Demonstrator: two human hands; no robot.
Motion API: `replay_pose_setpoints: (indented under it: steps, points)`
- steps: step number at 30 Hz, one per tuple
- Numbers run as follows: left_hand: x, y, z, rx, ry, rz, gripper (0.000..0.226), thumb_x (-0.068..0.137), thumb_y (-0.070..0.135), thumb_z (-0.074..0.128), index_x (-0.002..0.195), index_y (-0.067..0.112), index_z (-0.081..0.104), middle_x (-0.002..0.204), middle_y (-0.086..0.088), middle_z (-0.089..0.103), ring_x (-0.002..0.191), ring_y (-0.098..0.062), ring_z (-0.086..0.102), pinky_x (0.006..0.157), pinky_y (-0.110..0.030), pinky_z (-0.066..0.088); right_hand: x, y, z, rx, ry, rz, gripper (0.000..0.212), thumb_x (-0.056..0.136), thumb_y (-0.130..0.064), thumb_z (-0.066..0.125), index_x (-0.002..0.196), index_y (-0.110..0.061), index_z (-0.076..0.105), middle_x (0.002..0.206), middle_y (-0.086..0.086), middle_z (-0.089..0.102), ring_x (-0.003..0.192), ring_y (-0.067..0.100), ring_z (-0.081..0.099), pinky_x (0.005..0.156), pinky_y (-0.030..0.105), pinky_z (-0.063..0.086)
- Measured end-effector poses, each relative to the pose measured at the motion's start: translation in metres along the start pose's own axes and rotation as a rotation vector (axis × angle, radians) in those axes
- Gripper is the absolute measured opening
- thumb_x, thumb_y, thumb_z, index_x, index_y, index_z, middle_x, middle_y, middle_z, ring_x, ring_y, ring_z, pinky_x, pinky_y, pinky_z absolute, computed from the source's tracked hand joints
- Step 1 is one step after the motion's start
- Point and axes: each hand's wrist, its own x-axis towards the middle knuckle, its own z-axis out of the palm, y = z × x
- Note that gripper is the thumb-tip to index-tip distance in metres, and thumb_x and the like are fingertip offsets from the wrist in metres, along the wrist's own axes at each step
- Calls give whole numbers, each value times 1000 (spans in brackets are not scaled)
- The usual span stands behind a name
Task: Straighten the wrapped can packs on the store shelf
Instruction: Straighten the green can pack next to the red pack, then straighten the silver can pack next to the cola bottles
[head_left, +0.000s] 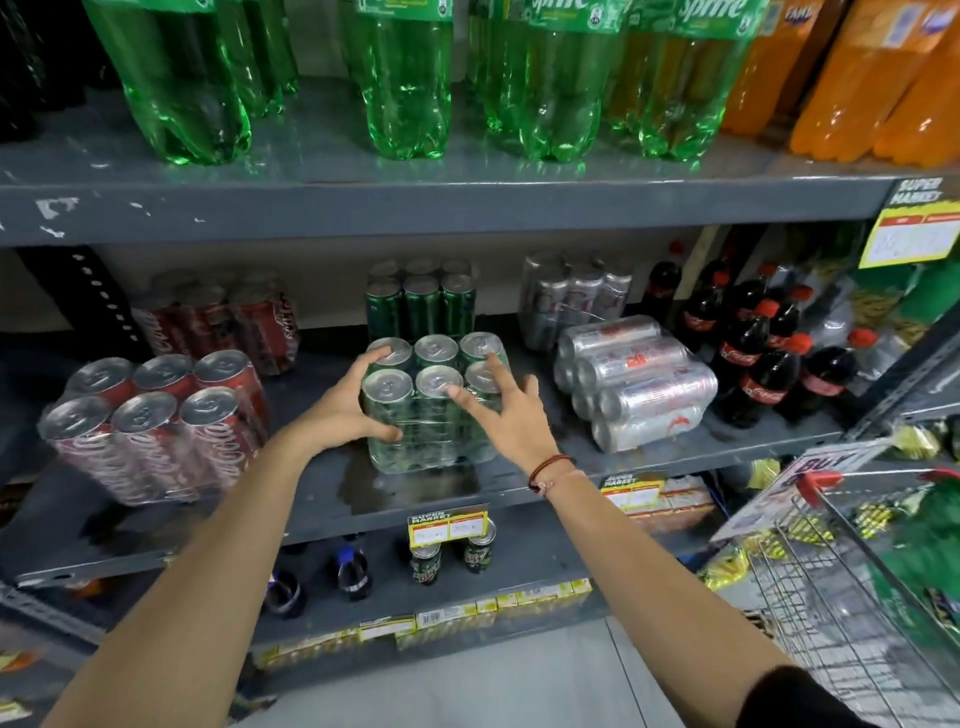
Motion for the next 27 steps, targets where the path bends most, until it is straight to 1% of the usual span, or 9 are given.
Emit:
replay_pose_setpoints:
  steps: [2,5,10,12,14,17,20,23,27]
  points:
    - [2,10,-1,106,1,-54,111,60,18,87,145,39,18,154,-3,24,139,-23,27,111,-41,29,-4,7,-20,98,34,-15,79,82,-61,55,147,-34,21,145,18,29,139,32,25,107,36,28]
    - [3,41,5,220,105,-103,114,58,32,87,148,29,17,156,-12,16,142,-29,19,113,-44,25,-7,23,-60,122,241,-17,73,84,-53,59,145,-27,29,142,15,34,133,29,36,102,29,29]
    - [6,130,53,246,360,229,95,69,41,78,146,24,24,149,-12,33,137,-30,31,109,-41,28,5,71,-127,54,547,91,75,83,-49,63,144,-16,34,138,20,36,129,35,34,106,39,30]
    - [24,156,85,260,257,336,97,69,46,76,146,19,24,151,-12,31,138,-29,30,110,-38,26,12,88,-144,9,515,223,85,80,-58,61,147,-20,26,141,21,31,130,39,29,106,46,30]
    - [50,169,119,285,18,345,109,66,54,75,149,19,13,156,-13,19,142,-28,21,115,-38,22,20,101,-154,-9,458,341,97,74,-65,62,149,-24,17,145,22,25,131,42,26,108,49,27]
    - [90,182,157,387,-273,265,120,64,61,72,149,29,-6,159,-13,-5,146,-27,0,117,-40,11,33,122,-163,220,377,513,120,61,-67,73,150,-28,4,151,24,17,137,43,27,110,51,31]
    - [126,193,175,562,-336,247,125,61,67,71,148,29,-11,159,-9,-7,146,-27,-2,118,-45,10,41,143,-163,493,320,548,146,38,-71,80,150,-26,-2,154,21,23,138,36,32,111,49,33]
    - [150,203,181,700,-460,211,128,59,71,69,147,28,-13,159,-2,-11,147,-21,-3,118,-42,10,48,155,-158,580,324,557,139,45,-61,84,149,-30,-2,152,18,28,134,35,39,108,49,38]
    - [163,207,187,771,-563,129,134,55,73,70,148,26,-12,160,1,-6,146,-19,4,118,-38,13,50,157,-152,711,334,600,145,21,-65,86,143,-39,11,146,12,36,126,33,46,97,53,48]
